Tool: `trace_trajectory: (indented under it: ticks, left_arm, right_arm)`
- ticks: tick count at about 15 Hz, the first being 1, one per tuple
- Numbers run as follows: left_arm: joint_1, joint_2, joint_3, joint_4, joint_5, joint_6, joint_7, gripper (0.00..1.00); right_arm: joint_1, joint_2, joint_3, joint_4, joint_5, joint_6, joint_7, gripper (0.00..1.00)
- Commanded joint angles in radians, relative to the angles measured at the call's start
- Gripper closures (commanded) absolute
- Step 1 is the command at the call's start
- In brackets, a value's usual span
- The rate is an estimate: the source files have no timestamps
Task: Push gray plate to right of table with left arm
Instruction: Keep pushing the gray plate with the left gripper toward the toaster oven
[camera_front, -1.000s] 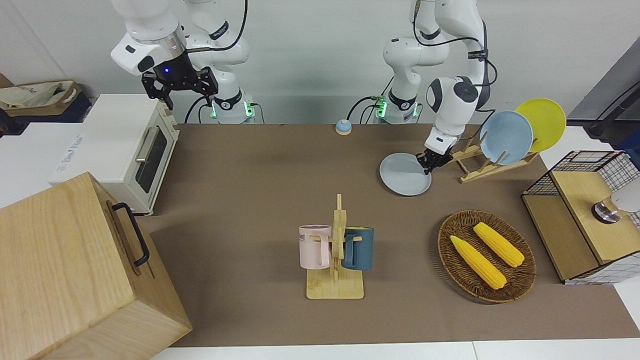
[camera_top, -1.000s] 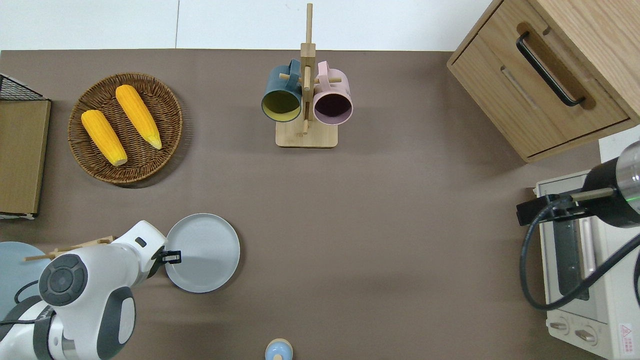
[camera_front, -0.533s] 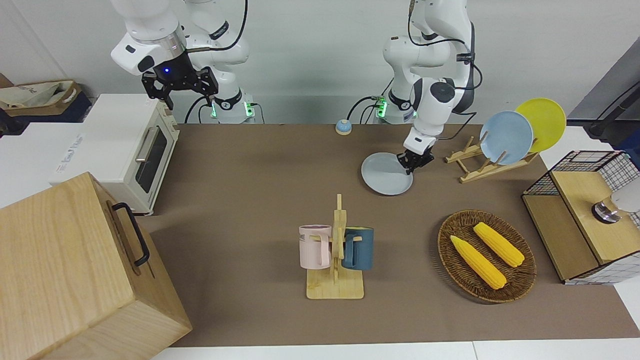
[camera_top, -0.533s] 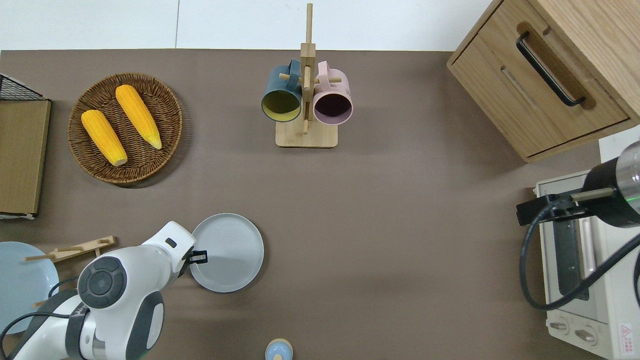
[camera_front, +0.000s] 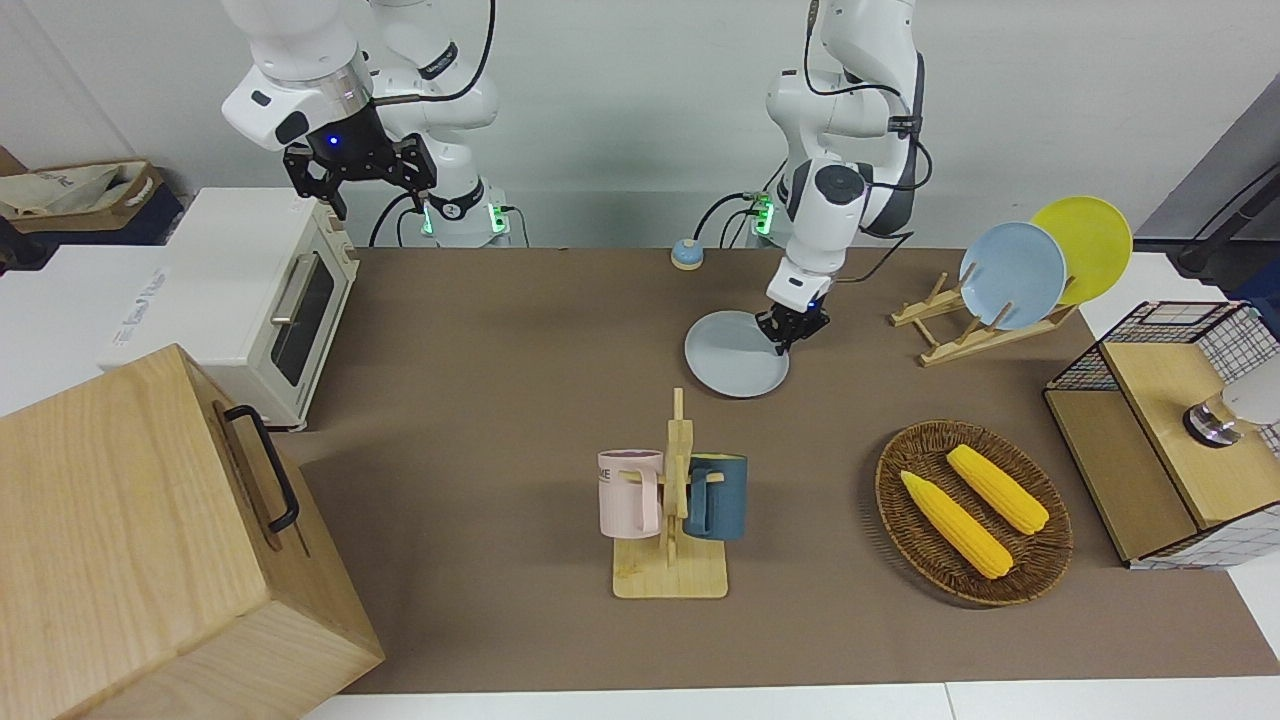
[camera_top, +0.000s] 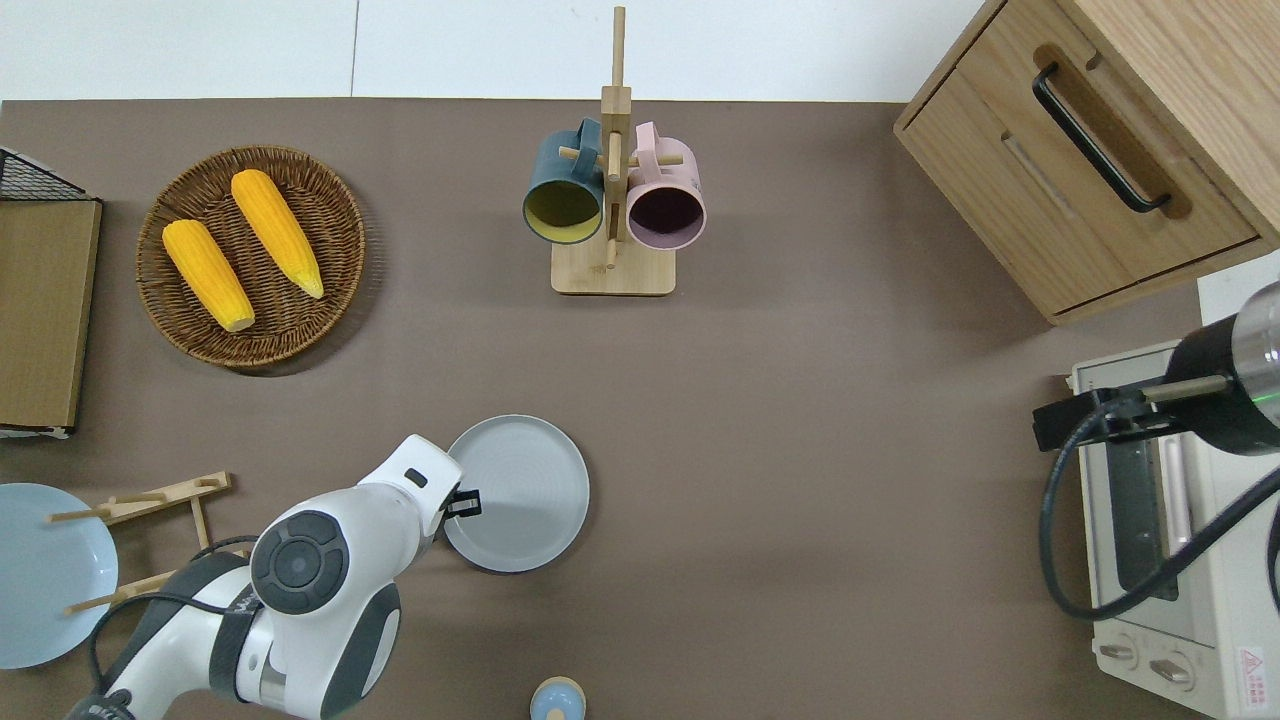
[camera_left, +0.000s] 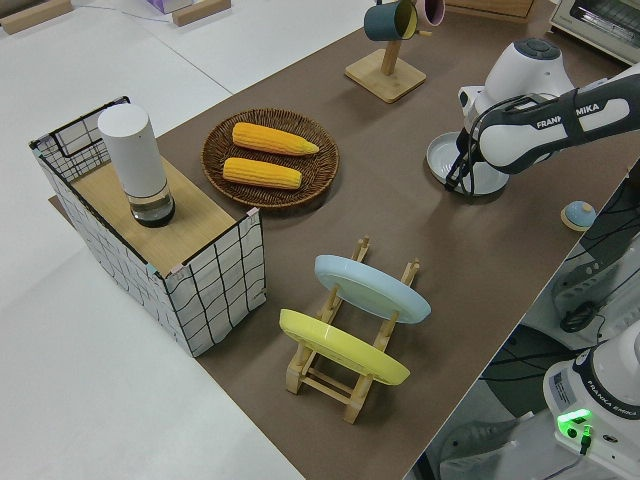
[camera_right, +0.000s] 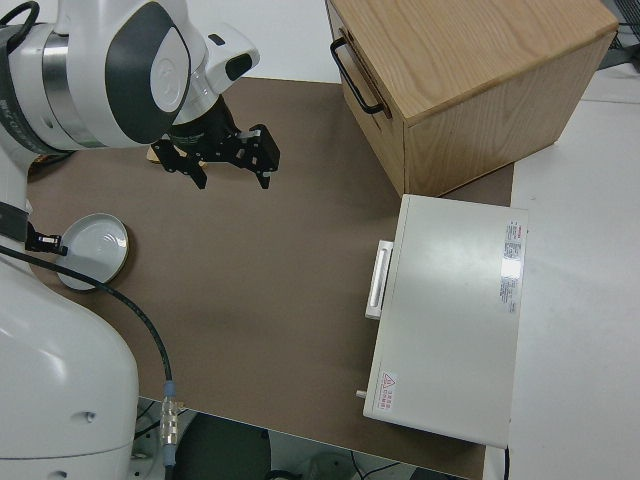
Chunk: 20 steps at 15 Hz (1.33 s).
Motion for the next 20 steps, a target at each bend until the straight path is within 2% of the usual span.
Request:
trace_trajectory:
  ticks: [1,5,15,20]
  left_arm:
    - [-0.083,0.123,-0.005,0.039,-0.005,0.046,-0.094,1.0]
    - [-0.125,0.146,-0.015,0.077,-0.003,0.038,-0.155,1.0]
    - [-0.139,0.226,-0.138,0.178,0.0,0.024,-0.324,1.0]
    - [-0.194,0.283,-0.141,0.296,0.008,-0.057,-0.425,1.0]
  right_arm:
    - [-0.02,-0.002,0.016,0.009,0.004,-0.016,0.012,0.017]
    - [-0.019,-0.002,0.016,0.009,0.004,-0.016,0.013,0.017]
    - [-0.019,-0.002,0.016,0.009,0.004,-0.016,0.013,0.017]
    - [-0.02,-0.002,0.016,0.009,0.004,-0.016,0.012,0.017]
